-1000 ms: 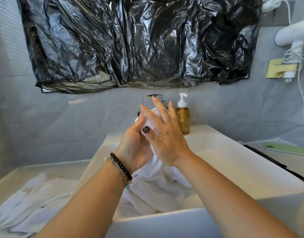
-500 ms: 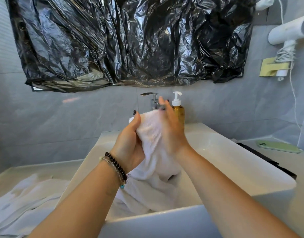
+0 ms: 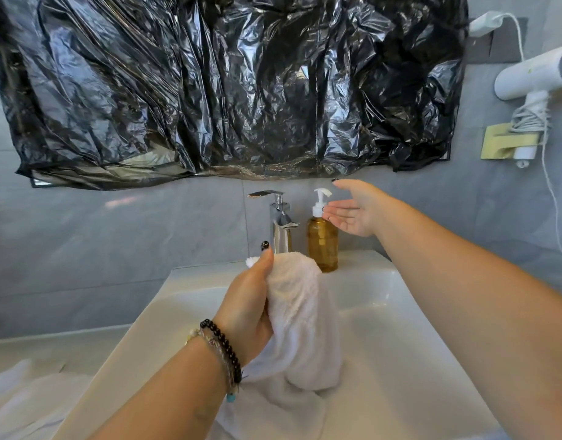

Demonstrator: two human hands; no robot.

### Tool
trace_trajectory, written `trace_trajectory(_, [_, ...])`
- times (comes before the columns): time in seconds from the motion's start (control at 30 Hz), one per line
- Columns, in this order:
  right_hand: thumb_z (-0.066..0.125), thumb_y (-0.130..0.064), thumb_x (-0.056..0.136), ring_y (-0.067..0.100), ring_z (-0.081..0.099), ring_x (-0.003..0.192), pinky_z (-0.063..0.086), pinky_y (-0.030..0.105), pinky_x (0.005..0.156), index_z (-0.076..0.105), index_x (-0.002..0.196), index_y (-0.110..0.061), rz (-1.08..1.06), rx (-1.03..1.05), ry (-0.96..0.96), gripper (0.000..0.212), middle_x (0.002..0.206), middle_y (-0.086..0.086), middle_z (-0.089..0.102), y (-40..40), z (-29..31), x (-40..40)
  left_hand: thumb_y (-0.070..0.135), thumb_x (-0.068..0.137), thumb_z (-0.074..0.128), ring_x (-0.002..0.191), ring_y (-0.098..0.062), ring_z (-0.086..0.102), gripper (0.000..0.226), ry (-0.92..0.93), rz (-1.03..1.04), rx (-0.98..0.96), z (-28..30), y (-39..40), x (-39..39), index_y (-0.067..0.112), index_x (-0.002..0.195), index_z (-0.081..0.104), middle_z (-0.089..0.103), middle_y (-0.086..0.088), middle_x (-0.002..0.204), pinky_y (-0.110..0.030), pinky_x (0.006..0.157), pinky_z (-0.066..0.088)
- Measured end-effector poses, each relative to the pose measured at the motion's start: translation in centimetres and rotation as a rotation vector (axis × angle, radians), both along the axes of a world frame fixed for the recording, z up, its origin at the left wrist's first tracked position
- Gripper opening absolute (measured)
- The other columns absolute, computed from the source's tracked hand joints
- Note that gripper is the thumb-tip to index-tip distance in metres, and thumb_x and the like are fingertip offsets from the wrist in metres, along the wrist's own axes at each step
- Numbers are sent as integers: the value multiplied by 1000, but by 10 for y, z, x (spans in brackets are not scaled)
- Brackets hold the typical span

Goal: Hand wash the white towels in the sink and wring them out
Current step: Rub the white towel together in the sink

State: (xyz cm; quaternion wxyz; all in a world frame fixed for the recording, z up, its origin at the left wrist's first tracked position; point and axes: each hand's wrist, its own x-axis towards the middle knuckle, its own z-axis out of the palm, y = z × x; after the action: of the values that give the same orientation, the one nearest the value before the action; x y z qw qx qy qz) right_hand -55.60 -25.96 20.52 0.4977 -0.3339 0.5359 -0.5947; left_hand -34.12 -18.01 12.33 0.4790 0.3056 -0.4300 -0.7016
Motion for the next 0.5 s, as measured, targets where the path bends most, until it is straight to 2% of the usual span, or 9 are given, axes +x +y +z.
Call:
trace_trajectory(0.13, [64, -31, 91, 21, 70, 65, 58, 24, 53, 62, 94, 4, 61, -29, -56, 35, 89, 14, 70, -13, 2, 10, 43, 101, 44, 93, -26, 74, 50, -9, -3, -11, 2, -1, -1, 0, 107, 70, 75, -18, 103, -39, 87, 53])
trace_trajectory(0.2, [61, -22, 94, 21, 69, 65, 57, 24, 55, 62, 95, 5, 70, -63, -99, 27, 86, 14, 68, -17, 4, 14, 43, 101, 45, 89, -25, 75, 50, -14, 0, -4, 2, 0, -1, 1, 103, 71, 75, -17, 101, -38, 85, 53])
trace_trajectory(0.3, [55, -10, 96, 19, 69, 50, 56, 22, 56, 61, 95, 7, 66, -101, -137, 18, 82, 14, 67, -21, 6, 15, 43, 101, 44, 88, -24, 75, 49, -26, -1, 2, 1, 2, -1, 2, 105, 71, 76, -16, 100, -37, 83, 53])
trace_trajectory(0.4, [54, -8, 96, 16, 66, 44, 55, 19, 56, 60, 88, 6, 45, -115, -172, 17, 78, 12, 67, -23, 5, 16, 43, 101, 45, 87, -24, 75, 48, -39, 14, 11, 0, 2, -1, 2, 105, 71, 76, -16, 99, -37, 80, 54])
trace_trajectory(0.5, [56, -8, 95, 16, 66, 44, 55, 18, 56, 61, 84, 5, 50, -122, -210, 18, 64, 10, 69, -25, 3, 16, 44, 101, 45, 89, -25, 75, 49, -48, 17, 13, 0, 3, -1, 3, 106, 71, 76, -15, 100, -37, 81, 54])
